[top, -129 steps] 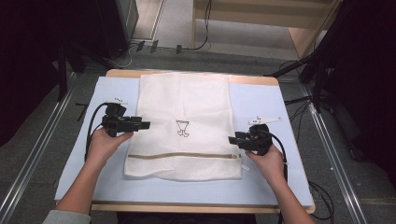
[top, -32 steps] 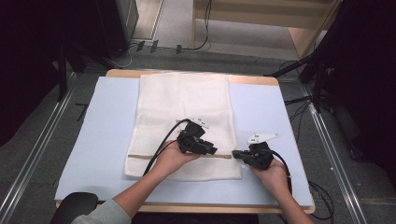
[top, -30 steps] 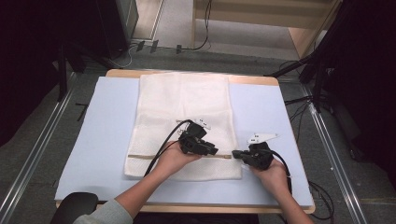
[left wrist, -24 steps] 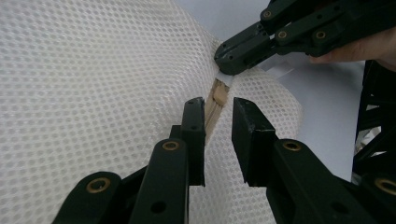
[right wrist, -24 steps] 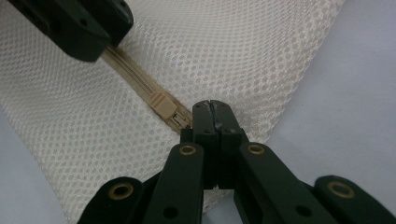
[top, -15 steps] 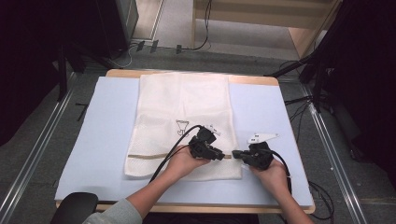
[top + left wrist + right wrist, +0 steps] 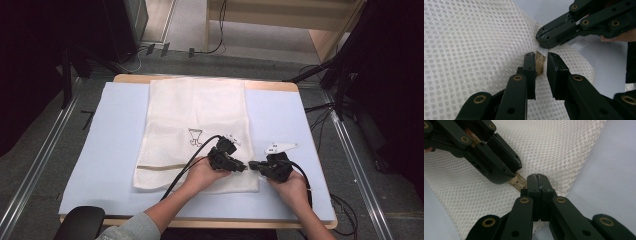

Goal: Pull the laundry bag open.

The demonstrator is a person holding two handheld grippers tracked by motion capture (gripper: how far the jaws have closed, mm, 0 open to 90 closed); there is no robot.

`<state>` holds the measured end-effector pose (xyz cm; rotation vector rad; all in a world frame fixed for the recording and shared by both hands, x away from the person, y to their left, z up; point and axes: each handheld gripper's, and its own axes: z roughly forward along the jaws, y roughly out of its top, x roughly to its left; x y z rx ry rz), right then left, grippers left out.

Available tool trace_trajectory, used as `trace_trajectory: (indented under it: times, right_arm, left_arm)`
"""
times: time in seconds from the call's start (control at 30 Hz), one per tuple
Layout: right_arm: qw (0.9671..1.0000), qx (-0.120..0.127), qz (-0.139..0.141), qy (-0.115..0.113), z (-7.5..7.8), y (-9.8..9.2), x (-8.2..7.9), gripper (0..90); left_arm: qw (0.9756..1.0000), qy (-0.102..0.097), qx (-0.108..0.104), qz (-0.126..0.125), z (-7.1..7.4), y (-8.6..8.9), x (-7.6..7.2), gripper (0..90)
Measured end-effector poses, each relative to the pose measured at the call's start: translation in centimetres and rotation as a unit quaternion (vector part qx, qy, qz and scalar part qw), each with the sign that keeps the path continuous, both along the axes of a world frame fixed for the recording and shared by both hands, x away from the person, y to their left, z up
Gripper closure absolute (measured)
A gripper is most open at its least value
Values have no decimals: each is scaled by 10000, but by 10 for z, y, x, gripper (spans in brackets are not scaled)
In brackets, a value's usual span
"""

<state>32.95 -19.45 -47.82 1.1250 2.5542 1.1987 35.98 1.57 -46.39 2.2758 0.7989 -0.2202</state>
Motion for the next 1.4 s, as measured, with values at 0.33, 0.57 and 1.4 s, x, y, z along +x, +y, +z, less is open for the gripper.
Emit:
trace_trajectory:
  times: [0.33, 0.57, 1.4]
  right_arm:
    - [10000, 19, 10, -34, -1, -1, -1, 900]
    - [9999, 24, 36, -114, -2, -1, -2, 900]
    - [9997, -67, 79, -207, -1, 2, -4, 900]
  left_arm:
    - [10000, 2, -6, -56, -4, -6, -1, 872]
    - [9998, 183, -85, 6, -4, -4, 2, 885]
    - [9993, 379, 68, -34, 5, 22, 7, 889]
